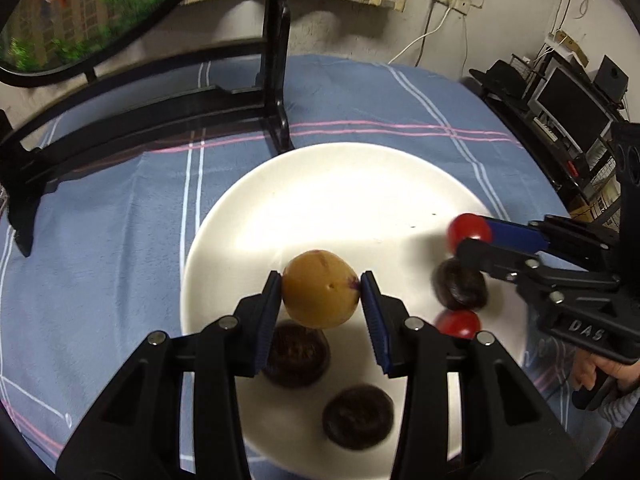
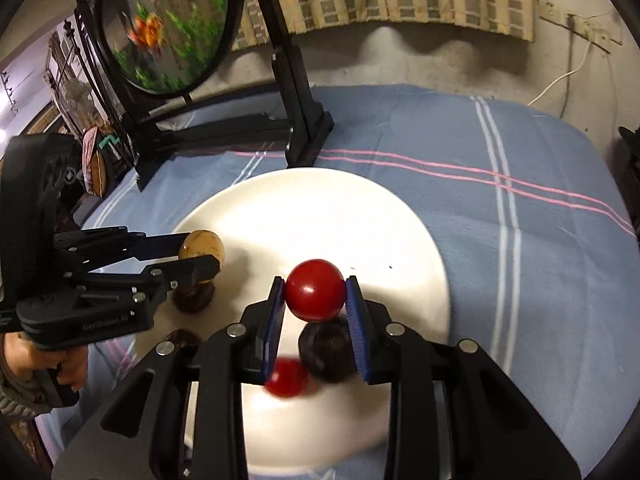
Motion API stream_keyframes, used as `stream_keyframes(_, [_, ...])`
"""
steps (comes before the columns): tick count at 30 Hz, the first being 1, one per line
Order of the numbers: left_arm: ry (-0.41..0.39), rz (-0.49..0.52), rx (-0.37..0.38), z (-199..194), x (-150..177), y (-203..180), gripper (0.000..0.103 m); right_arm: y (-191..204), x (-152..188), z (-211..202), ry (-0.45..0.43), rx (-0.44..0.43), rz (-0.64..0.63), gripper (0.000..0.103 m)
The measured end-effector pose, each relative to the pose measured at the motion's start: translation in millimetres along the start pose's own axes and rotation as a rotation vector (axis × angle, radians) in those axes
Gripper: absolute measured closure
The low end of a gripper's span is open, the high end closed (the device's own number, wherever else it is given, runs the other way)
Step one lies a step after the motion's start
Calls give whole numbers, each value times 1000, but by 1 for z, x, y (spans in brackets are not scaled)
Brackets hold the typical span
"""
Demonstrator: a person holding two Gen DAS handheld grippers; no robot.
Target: Organize fruits
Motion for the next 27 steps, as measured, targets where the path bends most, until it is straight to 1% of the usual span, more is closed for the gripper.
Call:
stream_keyframes(3, [8, -1, 0, 9, -2, 0, 60, -3, -1, 17, 39, 16, -10, 72])
stream_keyframes(4, [3, -3, 1, 8, -2, 0, 52, -4, -2, 19, 39, 25, -12, 71])
stream_keyframes(6, [-19, -9, -9, 3, -3, 2, 48, -4, -1, 17, 23, 40, -3, 70])
stream_keyframes(8, [-32, -25, -12, -4, -3, 6, 48, -4, 0, 10, -9, 30, 2, 69])
stream_keyframes(10, [-47, -51, -8, -16, 2, 14, 46, -1, 4, -7, -51, 32, 13, 56])
stream_keyframes(11, [-52, -60, -10, -22, 6, 18, 45, -1, 5, -12, -67, 40, 16, 45])
stream_keyframes(12, [-54, -69, -11, -27, 9, 22, 44, 2, 9, -23, -95, 47, 12, 45])
stream_keyframes(15, [-41, -84, -27, -48, 39, 34, 43, 11, 24, -50, -140, 43, 8, 45])
stream_keyframes(17, [-28, -81, -47, -59, 59, 39, 43, 16, 40, -64, -144, 26, 38, 45])
stream_keyframes(18, [-16, -89, -54, -66, 72, 42, 43, 20, 52, -71, -139, 18, 54, 45])
stream_keyframes(20, [12, -112, -59, -78, 98, 47, 43, 29, 72, -80, -117, 29, 62, 45])
stream_keyframes(23, [63, -140, -48, -96, 138, 49, 41, 48, 106, -94, -70, 36, 78, 45])
stream_keyframes(26, [75, -140, -36, -117, 169, 42, 39, 64, 128, -109, -52, 20, 107, 45])
stream_keyframes(27, [73, -134, -34, -126, 180, 38, 37, 71, 136, -117, -57, 11, 125, 45])
Point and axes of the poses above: each gripper's, at about its wrist camera, not at the fingertips, and z roughly the way its jaws point, y to its left, x to its underside, the point moved 3 cm from there along z, roughly the way its jaws point, and after that the axes turned 15 degrees about -x, right-handed, at the moved point
